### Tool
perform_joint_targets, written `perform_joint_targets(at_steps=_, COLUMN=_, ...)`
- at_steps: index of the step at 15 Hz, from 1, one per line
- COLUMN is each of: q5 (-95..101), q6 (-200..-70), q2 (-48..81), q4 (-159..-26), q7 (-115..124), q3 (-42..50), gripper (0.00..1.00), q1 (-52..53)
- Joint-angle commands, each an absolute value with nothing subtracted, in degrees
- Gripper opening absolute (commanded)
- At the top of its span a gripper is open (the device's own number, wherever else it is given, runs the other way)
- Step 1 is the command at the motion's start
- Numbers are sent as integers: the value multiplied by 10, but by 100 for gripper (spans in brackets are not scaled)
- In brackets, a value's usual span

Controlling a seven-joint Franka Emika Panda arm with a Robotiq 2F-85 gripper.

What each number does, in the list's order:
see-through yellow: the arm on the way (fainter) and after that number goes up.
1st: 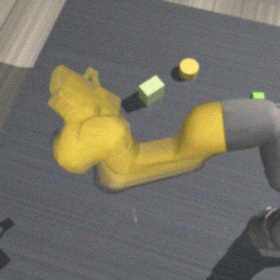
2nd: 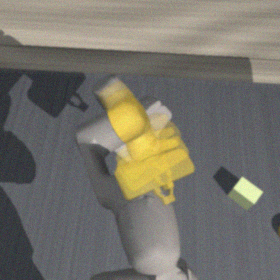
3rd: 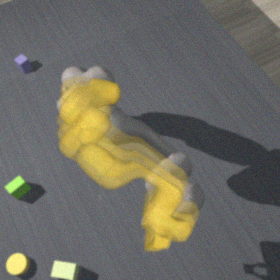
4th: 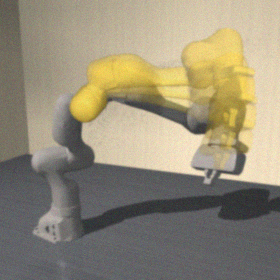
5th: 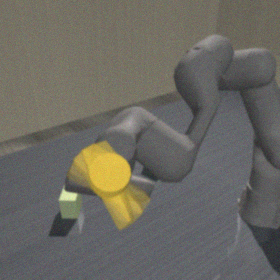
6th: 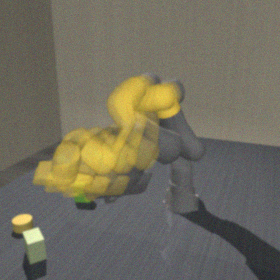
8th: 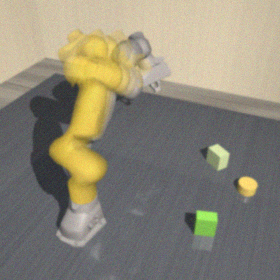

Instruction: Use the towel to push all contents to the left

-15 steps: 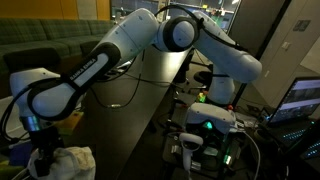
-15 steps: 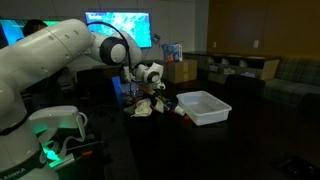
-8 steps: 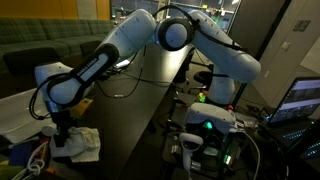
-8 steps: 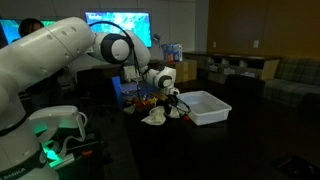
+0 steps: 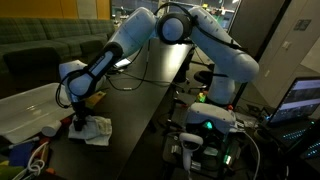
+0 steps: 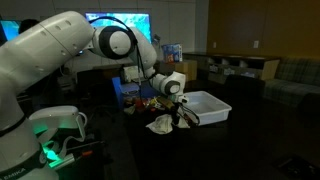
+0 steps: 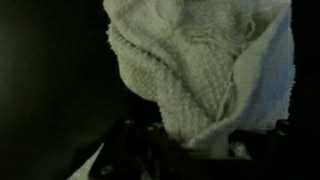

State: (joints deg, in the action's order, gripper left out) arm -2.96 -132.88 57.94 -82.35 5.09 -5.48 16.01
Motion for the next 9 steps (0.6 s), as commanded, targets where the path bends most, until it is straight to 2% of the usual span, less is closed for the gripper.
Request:
perform_joint_targets(at_steps=1, q5=-27, q6=-1405, q2=568, q4=-868, q7=116, q3=-27, gripper=1, q1=161)
perform_joint_targets(at_steps=9, q5=-32, q6=-1535, q2=601, q4=-874, q7=247, q3=20, gripper=1, q1=184)
